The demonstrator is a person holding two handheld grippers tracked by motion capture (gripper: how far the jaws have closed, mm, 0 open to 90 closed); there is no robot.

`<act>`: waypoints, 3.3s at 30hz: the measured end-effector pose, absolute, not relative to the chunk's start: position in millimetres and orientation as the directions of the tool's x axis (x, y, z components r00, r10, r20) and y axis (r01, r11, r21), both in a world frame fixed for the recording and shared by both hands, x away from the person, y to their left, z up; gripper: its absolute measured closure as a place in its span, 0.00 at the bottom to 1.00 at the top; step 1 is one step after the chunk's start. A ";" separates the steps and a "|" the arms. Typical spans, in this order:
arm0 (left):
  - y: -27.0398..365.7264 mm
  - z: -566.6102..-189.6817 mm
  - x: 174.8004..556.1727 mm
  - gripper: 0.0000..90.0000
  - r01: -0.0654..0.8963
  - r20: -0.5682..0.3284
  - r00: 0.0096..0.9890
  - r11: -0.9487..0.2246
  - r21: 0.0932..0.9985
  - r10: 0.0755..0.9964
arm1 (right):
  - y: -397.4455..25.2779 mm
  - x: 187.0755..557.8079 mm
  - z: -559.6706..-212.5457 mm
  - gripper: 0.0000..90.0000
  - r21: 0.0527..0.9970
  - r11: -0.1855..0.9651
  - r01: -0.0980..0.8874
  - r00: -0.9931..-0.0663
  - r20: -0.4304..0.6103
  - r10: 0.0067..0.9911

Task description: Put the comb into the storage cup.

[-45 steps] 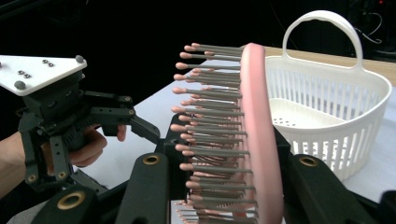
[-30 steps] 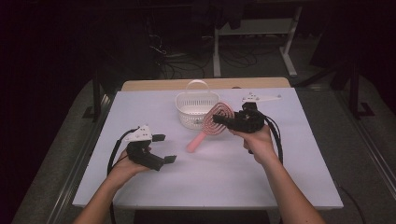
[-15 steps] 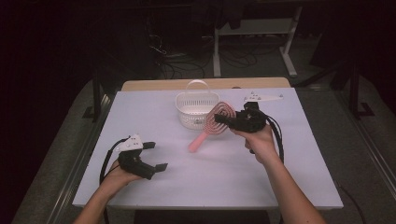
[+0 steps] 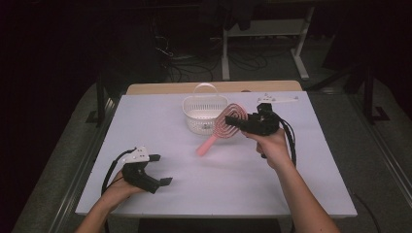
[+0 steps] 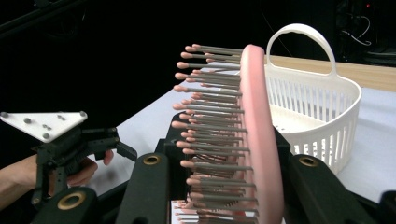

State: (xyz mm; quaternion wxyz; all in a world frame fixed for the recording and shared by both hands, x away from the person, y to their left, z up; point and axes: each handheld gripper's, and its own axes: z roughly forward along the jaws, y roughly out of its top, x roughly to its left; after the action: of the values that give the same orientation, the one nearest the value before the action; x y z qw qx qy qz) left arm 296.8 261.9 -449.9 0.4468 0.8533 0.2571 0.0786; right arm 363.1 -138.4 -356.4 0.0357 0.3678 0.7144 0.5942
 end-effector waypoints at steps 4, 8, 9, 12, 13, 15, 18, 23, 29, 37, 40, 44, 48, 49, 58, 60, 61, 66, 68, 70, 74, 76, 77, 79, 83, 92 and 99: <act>260.9 -449.2 296.4 0.00 0.365 -0.088 0.854 -0.471 0.803 0.512 | -140.9 362.6 -352.3 0.70 0.877 0.021 0.480 -0.727 0.384 0.569; 260.3 -448.7 296.8 0.00 0.360 -0.075 0.852 -0.476 0.802 0.519 | -143.0 363.8 -346.5 0.70 0.880 0.019 0.474 -0.727 0.380 0.572; 260.6 -448.5 297.1 0.00 0.359 -0.070 0.851 -0.478 0.802 0.521 | -143.7 364.3 -343.8 0.70 0.882 0.019 0.470 -0.728 0.376 0.574; 261.4 -447.4 297.7 0.00 0.364 -0.074 0.846 -0.471 0.803 0.528 | -145.4 365.3 -337.8 0.70 0.887 0.011 0.462 -0.728 0.372 0.576; 261.7 -446.9 297.8 0.00 0.362 -0.069 0.844 -0.470 0.805 0.531 | -145.9 365.7 -335.6 0.70 0.888 0.009 0.460 -0.728 0.372 0.576; 262.2 -446.0 297.9 0.00 0.363 -0.063 0.837 -0.466 0.807 0.543 | -146.1 366.8 -331.6 0.70 0.889 0.008 0.458 -0.728 0.369 0.578; 262.9 -444.7 297.7 0.00 0.360 -0.059 0.835 -0.462 0.811 0.547 | -146.1 368.4 -326.4 0.70 0.891 0.009 0.453 -0.728 0.364 0.581; 264.1 -443.4 297.4 0.00 0.353 -0.046 0.828 -0.455 0.818 0.559 | -147.2 371.0 -317.5 0.70 0.893 -0.001 0.450 -0.726 0.367 0.581; 265.0 -443.6 297.0 0.00 0.360 -0.056 0.825 -0.445 0.820 0.563 | -147.6 375.5 -305.9 0.70 0.899 -0.008 0.437 -0.728 0.359 0.584; 264.0 -444.0 296.5 0.00 0.364 -0.058 0.826 -0.452 0.815 0.560 | -148.2 383.5 -292.3 0.70 0.906 -0.030 0.423 -0.724 0.358 0.589; 264.0 -444.1 296.4 0.00 0.363 -0.061 0.826 -0.446 0.818 0.560 | -147.8 387.3 -286.9 0.70 0.909 -0.033 0.415 -0.722 0.352 0.595; 264.3 -444.3 296.4 0.00 0.361 -0.060 0.828 -0.449 0.817 0.557 | -147.1 392.1 -281.7 0.70 0.912 -0.036 0.409 -0.719 0.346 0.603; 263.8 -444.2 295.9 0.00 0.358 -0.057 0.829 -0.450 0.818 0.556 | -145.3 397.5 -278.7 0.70 0.917 -0.041 0.397 -0.716 0.337 0.612; 263.8 -444.2 295.8 0.00 0.359 -0.057 0.829 -0.450 0.818 0.557 | -144.8 398.9 -278.6 0.70 0.917 -0.042 0.396 -0.714 0.336 0.614; 263.9 -444.1 295.4 0.00 0.351 -0.048 0.829 -0.453 0.820 0.557 | -140.4 414.0 -287.3 0.70 0.916 -0.063 0.396 -0.685 0.340 0.645; 263.6 -444.4 295.3 0.00 0.352 -0.048 0.829 -0.453 0.819 0.557 | -139.7 417.2 -289.3 0.70 0.915 -0.071 0.398 -0.680 0.346 0.647; 263.4 -444.6 295.4 0.00 0.352 -0.048 0.829 -0.453 0.819 0.557 | -139.4 418.7 -290.0 0.70 0.915 -0.075 0.397 -0.676 0.347 0.650; 263.3 -445.1 295.6 0.00 0.353 -0.048 0.830 -0.456 0.817 0.556 | -138.2 426.7 -294.5 0.70 0.915 -0.082 0.395 -0.660 0.344 0.667; 262.9 -445.1 295.4 0.00 0.354 -0.051 0.829 -0.453 0.818 0.557 | -137.4 430.2 -297.5 0.70 0.914 -0.083 0.398 -0.654 0.346 0.672; 262.9 -444.9 295.3 0.00 0.354 -0.052 0.829 -0.451 0.819 0.557 | -136.2 433.8 -300.5 0.70 0.912 -0.083 0.402 -0.649 0.348 0.677; 262.9 -445.3 295.4 0.00 0.354 -0.052 0.831 -0.454 0.817 0.554 | -132.5 440.2 -306.3 0.70 0.912 -0.081 0.402 -0.639 0.343 0.688; 262.7 -445.4 295.3 0.00 0.355 -0.055 0.831 -0.453 0.818 0.553 | -129.9 443.1 -309.4 0.70 0.910 -0.082 0.407 -0.634 0.346 0.691; 262.7 -445.3 295.2 0.00 0.355 -0.055 0.832 -0.453 0.818 0.552 | -128.1 444.8 -311.3 0.70 0.909 -0.080 0.410 -0.632 0.346 0.693; 262.7 -445.3 295.1 0.00 0.355 -0.055 0.832 -0.454 0.818 0.552 | -125.2 447.3 -314.2 0.70 0.907 -0.080 0.414 -0.630 0.349 0.694; 262.8 -445.5 295.3 0.00 0.354 -0.054 0.832 -0.453 0.818 0.553 | -117.5 452.8 -321.5 0.70 0.900 -0.073 0.429 -0.625 0.354 0.695; 264.0 -445.7 295.8 0.00 0.353 -0.052 0.831 -0.454 0.818 0.553 | -104.5 461.9 -335.9 0.70 0.885 -0.056 0.463 -0.616 0.367 0.697; 263.2 -446.1 296.0 0.00 0.354 -0.056 0.833 -0.452 0.819 0.550 | -97.2 468.4 -343.4 0.70 0.876 -0.047 0.481 -0.609 0.372 0.701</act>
State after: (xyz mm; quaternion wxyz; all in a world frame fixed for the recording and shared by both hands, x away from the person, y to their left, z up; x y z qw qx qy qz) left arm 296.0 263.2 -446.1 0.4498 0.8451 0.2674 0.1093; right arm 468.4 -97.2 -343.4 0.0947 0.4321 0.6836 0.5805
